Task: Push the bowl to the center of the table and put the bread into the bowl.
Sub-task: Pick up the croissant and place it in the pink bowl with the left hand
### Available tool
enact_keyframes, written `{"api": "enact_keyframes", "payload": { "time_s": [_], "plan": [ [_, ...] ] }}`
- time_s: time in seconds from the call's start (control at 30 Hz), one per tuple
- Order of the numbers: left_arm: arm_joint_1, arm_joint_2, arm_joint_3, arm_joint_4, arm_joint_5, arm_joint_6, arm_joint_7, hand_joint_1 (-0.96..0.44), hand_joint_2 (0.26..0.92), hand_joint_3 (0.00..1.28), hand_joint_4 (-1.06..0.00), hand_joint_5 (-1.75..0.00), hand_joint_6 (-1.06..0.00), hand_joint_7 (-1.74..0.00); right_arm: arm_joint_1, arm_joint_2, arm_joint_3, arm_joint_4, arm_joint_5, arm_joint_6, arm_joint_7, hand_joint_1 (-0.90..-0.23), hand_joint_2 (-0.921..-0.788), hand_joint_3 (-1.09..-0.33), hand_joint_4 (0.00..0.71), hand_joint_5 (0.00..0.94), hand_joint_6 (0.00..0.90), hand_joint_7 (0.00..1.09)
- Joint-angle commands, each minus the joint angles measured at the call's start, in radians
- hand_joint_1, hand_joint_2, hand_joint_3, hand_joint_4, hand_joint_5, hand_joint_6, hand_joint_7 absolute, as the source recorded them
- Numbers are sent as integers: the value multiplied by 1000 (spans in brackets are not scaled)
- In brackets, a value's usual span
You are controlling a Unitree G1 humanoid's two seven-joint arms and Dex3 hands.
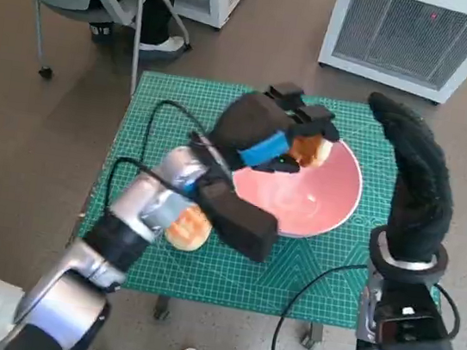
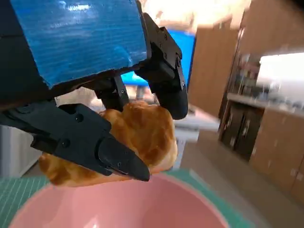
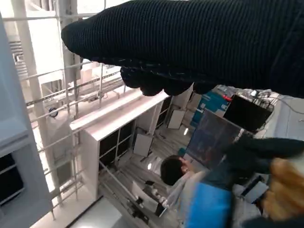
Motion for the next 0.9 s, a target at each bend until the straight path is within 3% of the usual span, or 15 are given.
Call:
{"api": "enact_keyframes", "payload": {
  "time_s": [0.03, 0.1, 0.13, 0.2, 0.3, 0.5, 0.67, 0.9],
  "plan": [
    [-52, -17, -9, 69, -55, -47, -113, 0, 921, 133, -570, -1304, -595, -1180, 33, -1, -6, -15, -12, 24, -11, -408, -921, -516, 400, 8, 41, 855],
    [-75, -12, -15, 109, -95, -69, -232, 0, 921, 189, -507, -1354, -529, -1260, 38, -1, -7, -26, -17, 31, -14, -405, -921, -516, 401, 9, 43, 852],
    [-86, -10, -18, 127, -113, -77, -287, -18, 910, 219, -421, -1201, -433, -1194, 41, -1, -8, -31, -20, 35, -16, -401, -921, -516, 401, 9, 45, 849],
    [-100, -6, -19, 147, -134, -85, -358, -64, 916, 160, -404, -563, -422, -664, 45, 0, -9, -40, -25, 40, -18, -395, -921, -518, 403, 9, 48, 845],
    [-106, 3, -14, 151, -144, -85, -410, -138, 919, 105, -353, -184, -408, -311, 50, 0, -11, -50, -30, 46, -21, -386, -921, -519, 404, 10, 52, 841],
    [-62, 44, 15, 92, -139, -127, -369, -221, 920, 56, -321, -21, -402, -125, 56, -2, -10, -59, -33, 52, -24, -380, -921, -518, 404, 10, 57, 832],
    [-24, 84, 42, 35, -142, -161, -337, -243, 921, 38, -310, -4, -410, -91, 60, -1, -9, -64, -35, 55, -25, -395, -921, -514, 404, 9, 59, 828],
    [91, 210, 147, -102, -235, -299, -319, -270, 916, 21, -335, -12, -437, -83, 68, 1, -7, -76, -40, 56, -29, -396, -921, -513, 405, 9, 61, 825]
  ]
}}
